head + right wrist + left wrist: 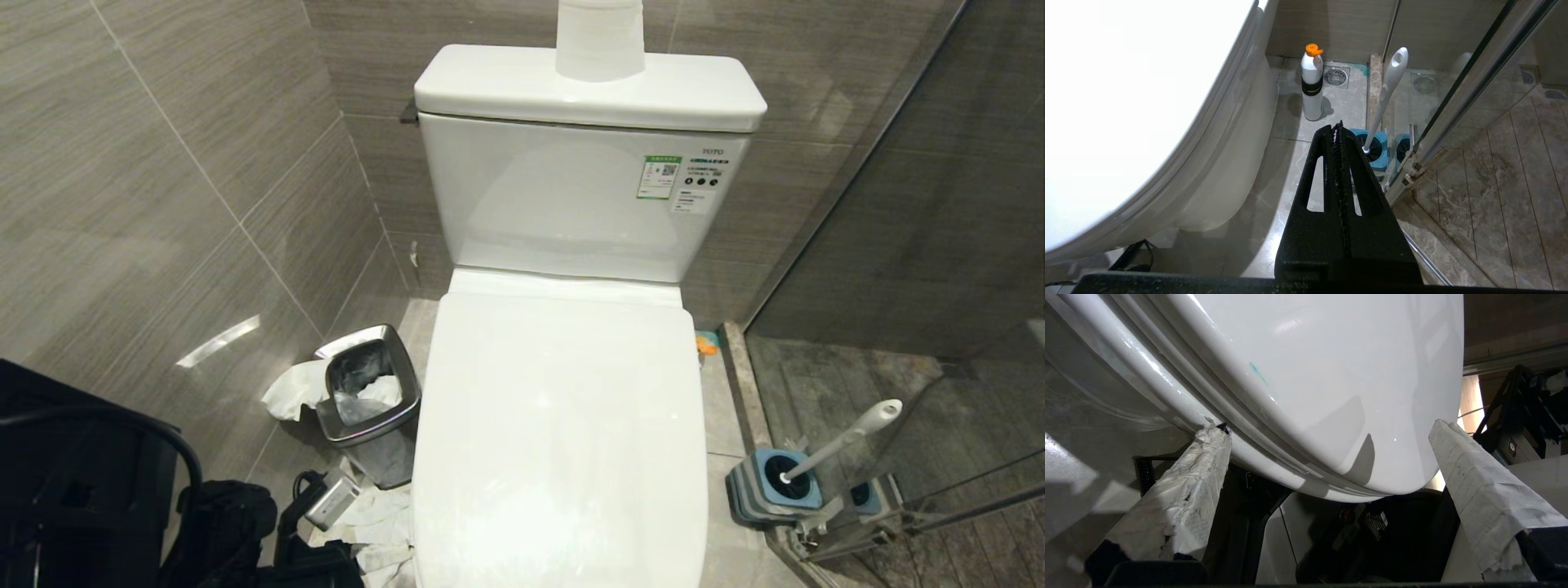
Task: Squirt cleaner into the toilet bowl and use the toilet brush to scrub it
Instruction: Use the left hand to lift the toilet lid slightly
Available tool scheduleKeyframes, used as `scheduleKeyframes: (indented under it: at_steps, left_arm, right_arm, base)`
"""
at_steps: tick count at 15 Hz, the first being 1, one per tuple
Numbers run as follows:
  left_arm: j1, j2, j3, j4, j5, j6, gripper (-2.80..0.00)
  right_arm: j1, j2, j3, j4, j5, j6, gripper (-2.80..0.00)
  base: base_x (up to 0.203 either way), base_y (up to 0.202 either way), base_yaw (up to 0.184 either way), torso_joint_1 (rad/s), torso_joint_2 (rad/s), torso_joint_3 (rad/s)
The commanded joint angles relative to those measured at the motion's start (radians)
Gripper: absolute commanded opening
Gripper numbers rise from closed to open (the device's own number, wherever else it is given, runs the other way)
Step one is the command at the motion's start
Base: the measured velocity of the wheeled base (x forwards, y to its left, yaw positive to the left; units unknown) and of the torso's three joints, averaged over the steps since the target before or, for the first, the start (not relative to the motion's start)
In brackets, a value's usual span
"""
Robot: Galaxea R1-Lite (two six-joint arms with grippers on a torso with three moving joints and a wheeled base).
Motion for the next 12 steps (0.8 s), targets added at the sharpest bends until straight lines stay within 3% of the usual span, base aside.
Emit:
scheduleKeyframes:
  at_steps: [1,8,12]
  left_arm:
    - [-0.012,0.015,0.0,-0.007,-0.01,0.009,0.0]
    - [-0.056,-0.005,0.0,0.009,-0.004,0.036,0.0]
    - [-0.083,-0.114,0.0,0.133,-0.028,0.035,0.0]
  right_arm:
    - [0.0,0.001,0.0,-0.001,0.0,0.0,-2.8]
    - [0.0,0.001,0.0,0.0,0.0,0.0,-2.8]
    - [0.0,0.001,0.0,0.0,0.0,0.0,-2.8]
  base:
    - [0.0,0.0,0.0,0.0,0.0,0.0]
    - [0.0,0.0,0.0,0.0,0.0,0.0]
    - [0.0,0.0,0.0,0.0,0.0,0.0]
